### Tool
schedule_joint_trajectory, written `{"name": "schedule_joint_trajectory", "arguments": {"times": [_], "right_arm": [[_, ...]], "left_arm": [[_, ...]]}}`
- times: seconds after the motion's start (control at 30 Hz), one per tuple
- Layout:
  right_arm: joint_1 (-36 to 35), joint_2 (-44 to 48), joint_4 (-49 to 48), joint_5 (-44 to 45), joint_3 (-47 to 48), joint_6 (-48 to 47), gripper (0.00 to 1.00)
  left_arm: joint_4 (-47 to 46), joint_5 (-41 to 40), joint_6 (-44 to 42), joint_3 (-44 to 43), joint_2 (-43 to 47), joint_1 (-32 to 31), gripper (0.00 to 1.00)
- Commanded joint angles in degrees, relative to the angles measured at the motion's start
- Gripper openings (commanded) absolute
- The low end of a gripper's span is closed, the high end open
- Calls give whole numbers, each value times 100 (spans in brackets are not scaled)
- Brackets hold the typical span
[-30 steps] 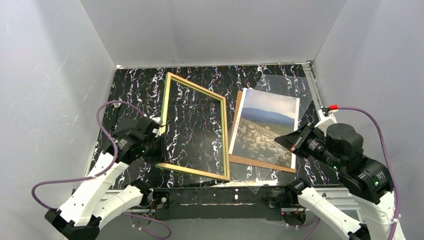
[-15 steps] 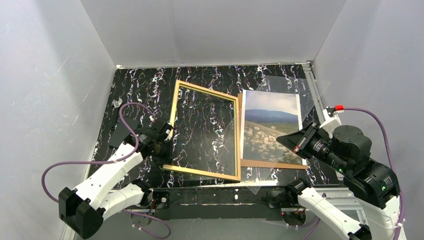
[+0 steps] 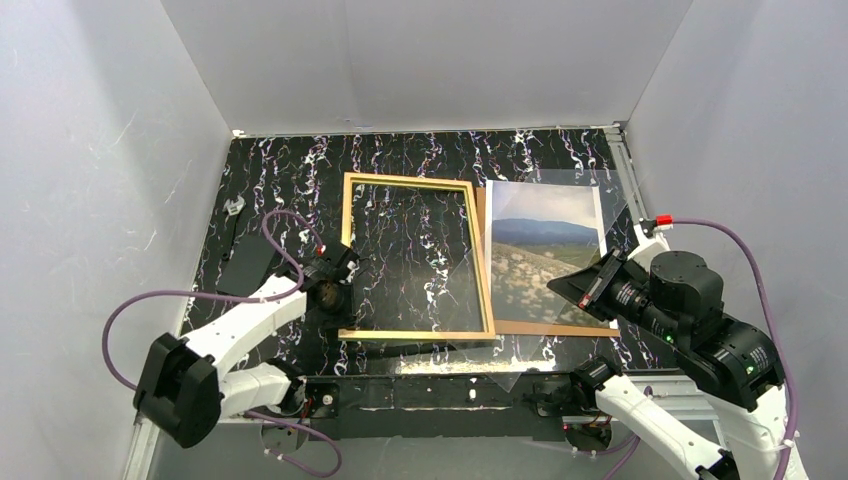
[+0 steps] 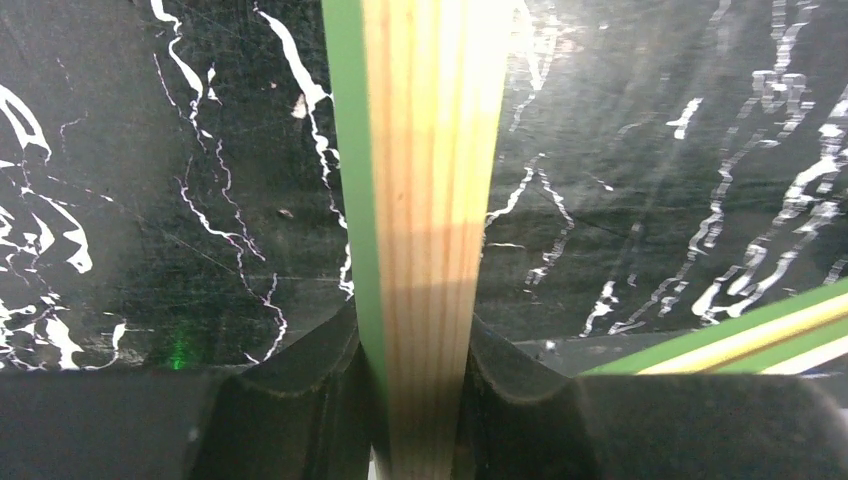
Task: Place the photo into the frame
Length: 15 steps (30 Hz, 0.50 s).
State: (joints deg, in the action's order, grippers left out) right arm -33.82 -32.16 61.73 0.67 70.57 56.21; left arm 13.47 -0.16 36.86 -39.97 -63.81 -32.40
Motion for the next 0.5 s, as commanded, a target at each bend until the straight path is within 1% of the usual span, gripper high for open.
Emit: {"name": "schedule_joint_trajectory", "arguments": {"times": [0.0, 0.1, 0.17, 0.33, 0.4, 0.47], "right_arm": [[-3, 102, -288, 46, -77, 68, 1], [-5, 120, -323, 30, -153, 95, 1], [3, 123, -332, 27, -173, 97, 1], [-1, 97, -334, 19, -183, 100, 1], [-2, 95, -341, 9, -204, 106, 1], [-3, 87, -352, -9, -225, 105, 1]], "left_arm": [[625, 9, -573, -13, -574, 26, 0], [785, 16, -859, -88, -677, 43, 0], [880, 16, -979, -97, -557, 56, 0], [1185, 16, -1150, -89, 105, 177, 0], [1229, 315, -1197, -51, 390, 243, 0], [1356, 343, -1176, -22, 588, 296, 0]]}}
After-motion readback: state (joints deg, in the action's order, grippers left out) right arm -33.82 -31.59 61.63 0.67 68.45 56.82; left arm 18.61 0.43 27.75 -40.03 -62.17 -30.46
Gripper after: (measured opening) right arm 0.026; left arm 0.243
